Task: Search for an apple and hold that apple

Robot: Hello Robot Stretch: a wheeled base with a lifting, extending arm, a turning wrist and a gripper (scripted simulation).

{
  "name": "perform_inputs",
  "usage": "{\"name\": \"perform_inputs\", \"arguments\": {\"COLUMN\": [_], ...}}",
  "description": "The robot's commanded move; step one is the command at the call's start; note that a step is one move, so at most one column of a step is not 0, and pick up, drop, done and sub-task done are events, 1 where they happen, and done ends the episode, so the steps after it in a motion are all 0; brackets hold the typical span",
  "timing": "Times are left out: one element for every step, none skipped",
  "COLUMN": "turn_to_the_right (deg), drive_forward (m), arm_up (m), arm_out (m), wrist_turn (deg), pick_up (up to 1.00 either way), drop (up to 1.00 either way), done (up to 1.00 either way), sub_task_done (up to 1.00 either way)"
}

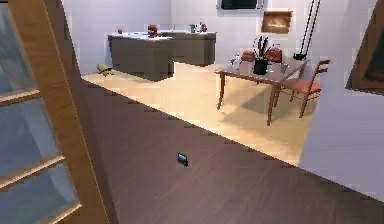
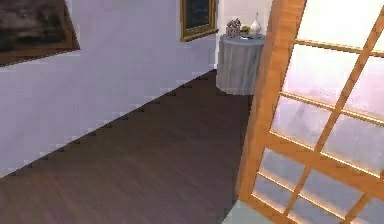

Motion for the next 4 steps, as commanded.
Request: {"name": "perform_inputs", "arguments": {"turn_to_the_right": [0.0,6.0,0.0,45.0], "drive_forward": [1.00,0.00,0.50,0.00], "arm_up": [0.00,0.00,0.00,0.00], "arm_out": [0.00,0.00,0.00,0.00], "wrist_turn": [0.0,0.0,0.0,0.0], "pick_up": [0.00,0.00,0.00,0.00], "drop": [0.00,0.00,0.00,0.00], "done": [0.00,0.00,0.00,0.00], "sub_task_done": [0.00,0.00,0.00,0.00]}}
